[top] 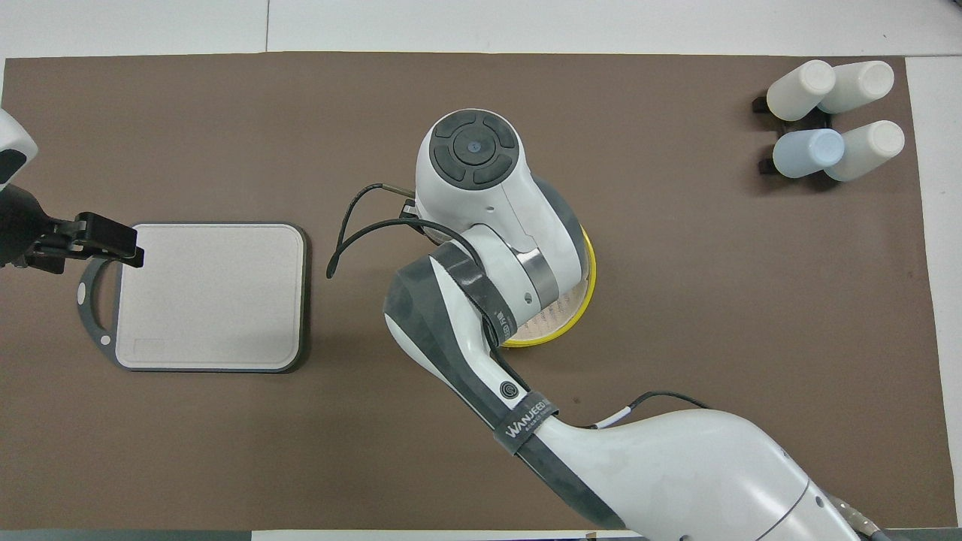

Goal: Place bun in steamer
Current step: 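Lower the lid onto the steamer with the right gripper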

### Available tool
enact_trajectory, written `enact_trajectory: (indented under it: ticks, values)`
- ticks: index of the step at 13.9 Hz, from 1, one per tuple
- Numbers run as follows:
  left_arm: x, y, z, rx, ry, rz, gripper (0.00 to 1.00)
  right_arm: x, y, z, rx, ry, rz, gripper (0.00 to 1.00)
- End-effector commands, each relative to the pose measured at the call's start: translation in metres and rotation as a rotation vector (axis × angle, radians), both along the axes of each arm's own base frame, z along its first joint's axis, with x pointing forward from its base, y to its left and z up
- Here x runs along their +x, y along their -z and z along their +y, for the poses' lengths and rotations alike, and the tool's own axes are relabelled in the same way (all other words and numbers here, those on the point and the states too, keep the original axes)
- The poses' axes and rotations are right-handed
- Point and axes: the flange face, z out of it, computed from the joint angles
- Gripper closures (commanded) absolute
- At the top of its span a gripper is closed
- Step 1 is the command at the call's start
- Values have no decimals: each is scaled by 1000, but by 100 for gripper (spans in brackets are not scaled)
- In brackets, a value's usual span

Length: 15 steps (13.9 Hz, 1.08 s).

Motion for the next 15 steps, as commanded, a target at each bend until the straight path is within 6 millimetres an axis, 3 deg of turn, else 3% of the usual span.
enact_trajectory:
  ticks: [1, 4, 13, 15]
  values:
    - [-10, -7, 6, 26, 13, -35, 0, 6, -7, 1, 39, 30, -15, 100]
    - [-11, -5, 17, 24, -6, -30, 0, 6, -4, 2, 41, 31, -17, 100]
    - [-8, -1, 21, 24, -28, -37, 0, 4, 11, -1, 27, 26, -9, 100]
    - [-4, 4, 31, 17, -47, -22, 0, 3, 15, 0, 25, 25, -5, 100]
